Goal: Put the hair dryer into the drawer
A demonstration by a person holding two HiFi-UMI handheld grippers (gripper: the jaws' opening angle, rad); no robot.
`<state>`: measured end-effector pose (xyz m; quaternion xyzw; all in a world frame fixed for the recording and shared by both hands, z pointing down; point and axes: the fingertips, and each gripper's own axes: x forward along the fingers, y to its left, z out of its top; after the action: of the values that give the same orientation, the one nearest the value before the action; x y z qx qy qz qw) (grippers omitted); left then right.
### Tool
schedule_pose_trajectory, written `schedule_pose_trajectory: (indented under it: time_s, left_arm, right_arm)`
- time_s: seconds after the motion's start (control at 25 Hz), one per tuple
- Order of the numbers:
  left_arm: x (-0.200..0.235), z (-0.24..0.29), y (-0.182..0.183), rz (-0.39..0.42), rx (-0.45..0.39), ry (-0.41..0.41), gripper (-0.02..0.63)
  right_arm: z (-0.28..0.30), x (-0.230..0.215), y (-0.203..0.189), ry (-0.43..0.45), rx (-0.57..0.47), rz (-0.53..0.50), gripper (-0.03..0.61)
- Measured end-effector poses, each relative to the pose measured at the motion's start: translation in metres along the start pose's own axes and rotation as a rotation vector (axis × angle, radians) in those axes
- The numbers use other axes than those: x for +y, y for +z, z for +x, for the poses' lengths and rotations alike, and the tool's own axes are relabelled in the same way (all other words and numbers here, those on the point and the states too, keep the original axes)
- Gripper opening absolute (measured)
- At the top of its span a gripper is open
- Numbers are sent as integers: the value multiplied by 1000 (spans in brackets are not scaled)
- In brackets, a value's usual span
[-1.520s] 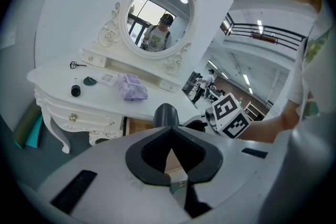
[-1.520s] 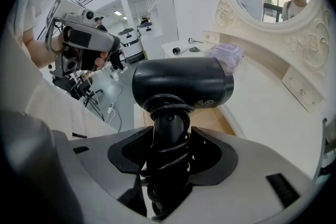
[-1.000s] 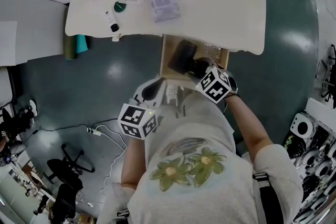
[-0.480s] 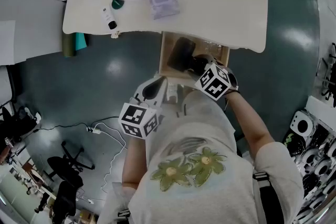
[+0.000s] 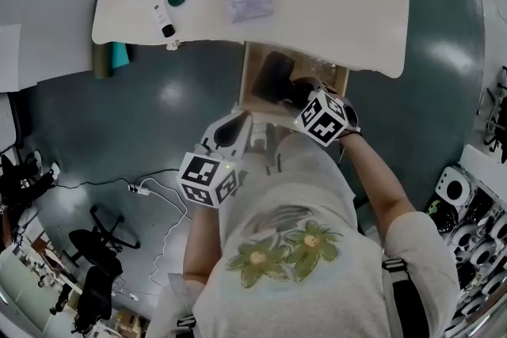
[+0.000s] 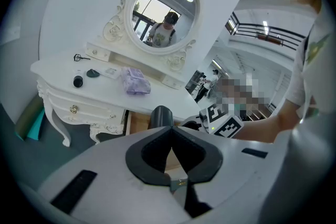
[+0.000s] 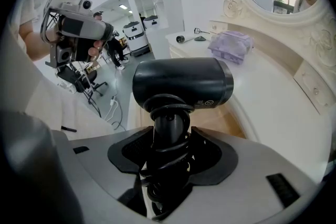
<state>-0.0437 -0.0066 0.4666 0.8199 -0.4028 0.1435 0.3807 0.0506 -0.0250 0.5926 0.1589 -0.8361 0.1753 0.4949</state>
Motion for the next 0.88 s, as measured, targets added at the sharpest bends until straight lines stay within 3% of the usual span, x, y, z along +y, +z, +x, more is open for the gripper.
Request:
schedule_pose_trajectory:
  time_s: [0.88]
  left_arm:
    - [3, 4, -6, -17, 5, 11, 10]
  right_arm:
    - [25, -7, -13, 25, 52, -20, 218]
